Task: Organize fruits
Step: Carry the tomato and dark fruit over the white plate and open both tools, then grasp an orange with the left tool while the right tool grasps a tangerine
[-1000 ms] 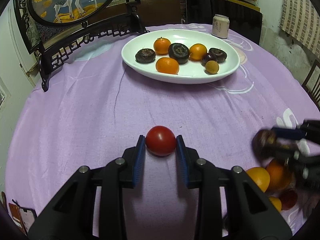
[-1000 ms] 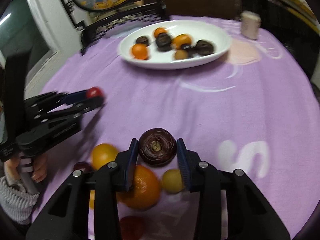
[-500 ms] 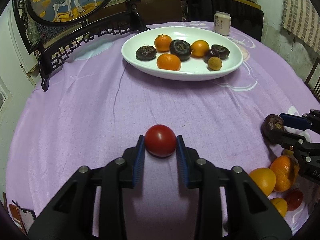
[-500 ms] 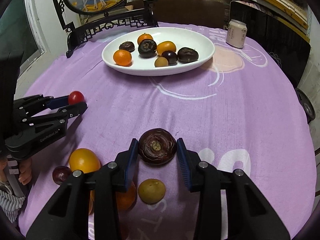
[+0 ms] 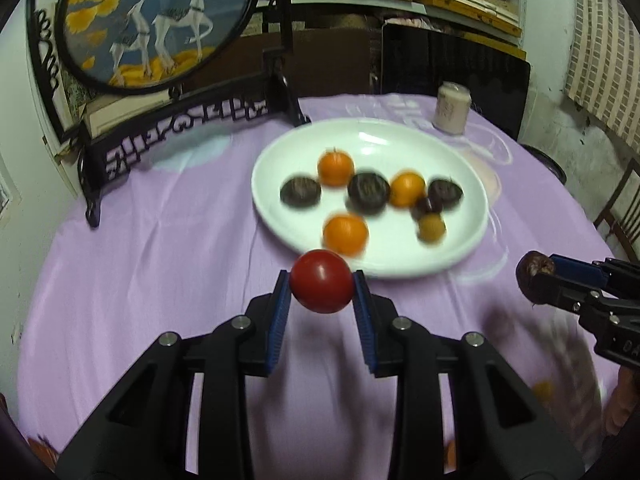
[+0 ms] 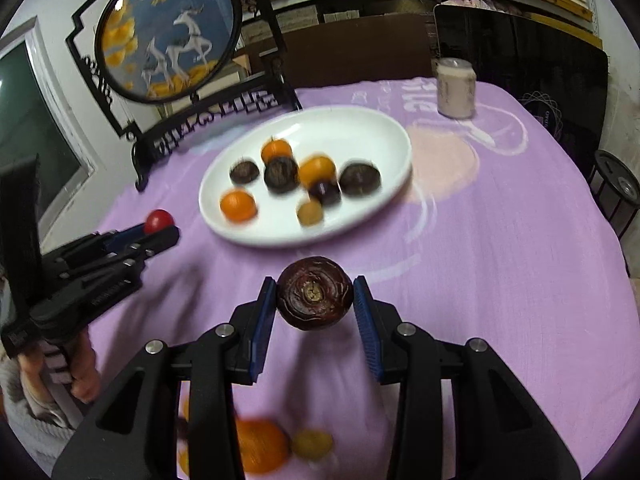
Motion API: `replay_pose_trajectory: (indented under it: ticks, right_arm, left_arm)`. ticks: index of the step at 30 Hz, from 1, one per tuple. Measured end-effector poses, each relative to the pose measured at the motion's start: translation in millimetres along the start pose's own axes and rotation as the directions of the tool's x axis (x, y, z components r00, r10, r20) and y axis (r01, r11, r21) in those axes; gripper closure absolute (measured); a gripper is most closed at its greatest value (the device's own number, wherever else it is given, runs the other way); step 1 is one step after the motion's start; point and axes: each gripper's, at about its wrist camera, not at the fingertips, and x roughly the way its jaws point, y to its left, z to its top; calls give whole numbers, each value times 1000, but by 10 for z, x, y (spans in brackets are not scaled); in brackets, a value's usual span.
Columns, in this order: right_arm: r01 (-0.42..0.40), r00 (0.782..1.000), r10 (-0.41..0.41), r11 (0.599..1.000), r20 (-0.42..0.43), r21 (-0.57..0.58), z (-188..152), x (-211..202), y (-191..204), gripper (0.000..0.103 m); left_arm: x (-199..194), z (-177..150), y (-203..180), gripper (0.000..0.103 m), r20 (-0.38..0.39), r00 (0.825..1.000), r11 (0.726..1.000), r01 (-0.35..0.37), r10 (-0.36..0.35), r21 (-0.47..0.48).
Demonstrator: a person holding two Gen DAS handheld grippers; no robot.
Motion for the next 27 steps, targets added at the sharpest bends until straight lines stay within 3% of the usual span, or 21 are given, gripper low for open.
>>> replay_pose_trajectory:
  ticks: [4,10,11,12,14,21,27]
  right_arm:
    - [-22,1000,23,1000,-8,6,314,238,101,64]
    - [-64,997,65,998,-42,27,495,686,184,63]
    - [-79,996,81,996,-42,29,493,717,183,62]
    - [-92,995,93,995,-35,28,488,738,183,61]
    - [-77,997,78,996,-23,37,485,740,145,46]
    - [-80,997,81,990,-6,117,415,563,-60,45]
    - [-62,998,62,993,7,104,158,269,-95,42]
  left_arm:
    - [265,258,56,71,-12,1000,999,17,-18,-46]
    - [685,416,127,70,-46,999,997,5,-8,-80]
    - [714,406,139,67,-45,999,996,5,-10,-91]
    - [724,402,149,57,-38,999,995,0,-3,-98]
    - [702,400,146,39,-26,1000,996,1,-4,-93]
    - [581,330,141,38,-24,999,996,-23,21,-82]
    - [355,55,171,29,-29,998,996,-60,58,-68]
